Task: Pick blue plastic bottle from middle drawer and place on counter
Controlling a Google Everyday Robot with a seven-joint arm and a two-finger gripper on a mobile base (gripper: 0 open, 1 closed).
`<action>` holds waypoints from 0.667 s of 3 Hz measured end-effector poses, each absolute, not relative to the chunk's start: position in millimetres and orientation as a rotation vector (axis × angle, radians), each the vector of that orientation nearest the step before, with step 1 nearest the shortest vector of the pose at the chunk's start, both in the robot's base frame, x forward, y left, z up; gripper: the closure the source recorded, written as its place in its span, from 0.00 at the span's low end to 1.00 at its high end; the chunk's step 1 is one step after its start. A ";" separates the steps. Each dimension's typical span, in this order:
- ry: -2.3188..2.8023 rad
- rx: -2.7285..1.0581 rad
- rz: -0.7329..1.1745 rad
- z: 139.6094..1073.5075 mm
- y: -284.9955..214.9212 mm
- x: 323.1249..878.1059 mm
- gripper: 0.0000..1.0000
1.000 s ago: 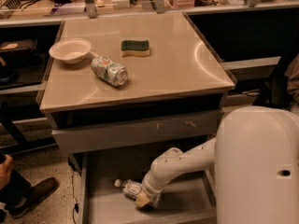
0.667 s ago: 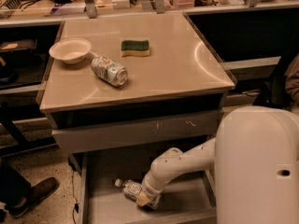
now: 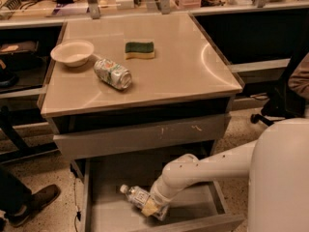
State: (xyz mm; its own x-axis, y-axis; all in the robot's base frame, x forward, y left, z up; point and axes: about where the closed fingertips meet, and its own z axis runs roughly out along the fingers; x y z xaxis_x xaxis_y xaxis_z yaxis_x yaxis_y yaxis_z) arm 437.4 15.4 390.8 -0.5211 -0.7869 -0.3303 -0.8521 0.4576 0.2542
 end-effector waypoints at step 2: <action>2.547 -1.314 0.535 474.7 -25.2 416.7 1.00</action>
Offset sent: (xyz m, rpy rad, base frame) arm -0.0236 -0.0752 0.1486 -0.0083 -0.1201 -0.1485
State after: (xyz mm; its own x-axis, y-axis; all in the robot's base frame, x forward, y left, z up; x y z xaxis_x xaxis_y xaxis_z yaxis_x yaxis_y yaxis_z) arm 416.7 -25.2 474.7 -0.5732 -0.7365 -0.3592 -0.8188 0.5322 0.2155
